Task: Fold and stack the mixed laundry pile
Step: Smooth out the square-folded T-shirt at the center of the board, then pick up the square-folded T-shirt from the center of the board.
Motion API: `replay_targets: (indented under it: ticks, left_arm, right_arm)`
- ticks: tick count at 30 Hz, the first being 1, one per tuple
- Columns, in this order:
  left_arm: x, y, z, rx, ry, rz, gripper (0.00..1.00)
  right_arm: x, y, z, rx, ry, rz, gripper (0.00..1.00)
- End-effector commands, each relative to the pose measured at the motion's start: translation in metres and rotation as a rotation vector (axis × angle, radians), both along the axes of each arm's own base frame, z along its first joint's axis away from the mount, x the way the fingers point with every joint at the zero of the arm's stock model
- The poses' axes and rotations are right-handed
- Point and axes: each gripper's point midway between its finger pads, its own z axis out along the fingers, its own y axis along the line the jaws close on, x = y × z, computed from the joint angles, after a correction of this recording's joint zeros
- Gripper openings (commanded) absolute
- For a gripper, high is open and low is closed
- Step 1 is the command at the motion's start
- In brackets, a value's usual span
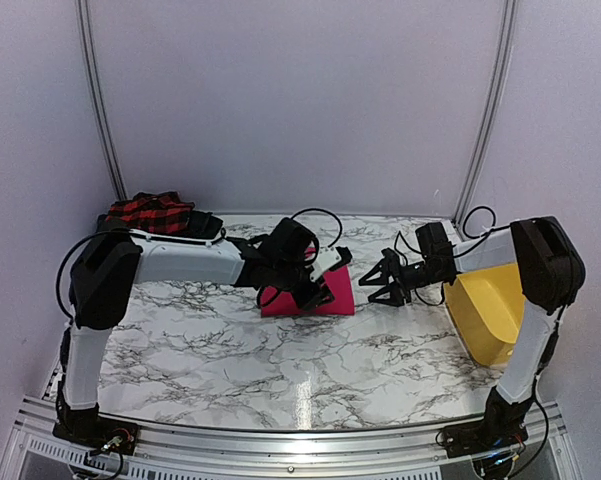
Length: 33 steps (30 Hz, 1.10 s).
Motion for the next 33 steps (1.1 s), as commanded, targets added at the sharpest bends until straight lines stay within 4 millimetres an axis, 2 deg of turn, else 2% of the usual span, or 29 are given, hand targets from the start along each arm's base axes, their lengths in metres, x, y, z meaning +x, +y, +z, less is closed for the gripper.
replay_targets:
  ticks: [1,7,9,11,15,16,20,23,26,29,33]
  left_arm:
    - [-0.007,-0.016,-0.037,0.13,-0.063,-0.104,0.54]
    - [-0.006,-0.028,-0.071,0.177,-0.056,-0.135,0.53]
    - [-0.004,-0.026,-0.081,0.196,-0.056,-0.127,0.48]
    - [-0.006,-0.026,-0.085,0.199,-0.048,-0.131,0.37]
    - [-0.01,-0.031,-0.066,0.146,-0.027,-0.133,0.03]
    - [-0.011,-0.033,-0.059,0.124,-0.023,-0.134,0.0]
    - [-0.017,-0.043,-0.019,0.014,-0.002,-0.139,0.0]
    - [-0.02,-0.045,-0.002,-0.033,0.011,-0.132,0.0]
    - [-0.024,-0.044,0.004,-0.053,0.025,-0.128,0.0]
    - [-0.031,-0.042,0.008,-0.067,0.032,-0.141,0.0]
    - [-0.045,-0.041,0.01,-0.068,0.034,-0.176,0.0]
  right_arm:
    - [-0.002,-0.005,0.001,-0.009,0.006,-0.02,0.63]
    - [-0.007,-0.007,-0.009,-0.029,0.034,-0.014,0.63]
    - [-0.008,-0.007,-0.012,-0.034,0.044,-0.015,0.63]
    - [-0.009,-0.009,-0.016,-0.045,0.054,-0.015,0.65]
    - [-0.011,-0.009,-0.023,-0.053,0.082,-0.022,0.71]
    - [-0.01,-0.009,-0.025,-0.051,0.088,-0.027,0.73]
    - [-0.008,-0.001,-0.027,-0.008,0.124,-0.043,0.82]
    - [-0.007,0.008,-0.03,0.023,0.151,-0.048,0.85]
    - [-0.009,0.019,-0.035,0.038,0.186,-0.045,0.87]
    - [-0.002,0.033,-0.033,0.095,0.176,-0.049,0.88]
    - [0.015,0.041,-0.041,0.118,0.2,-0.073,0.85]
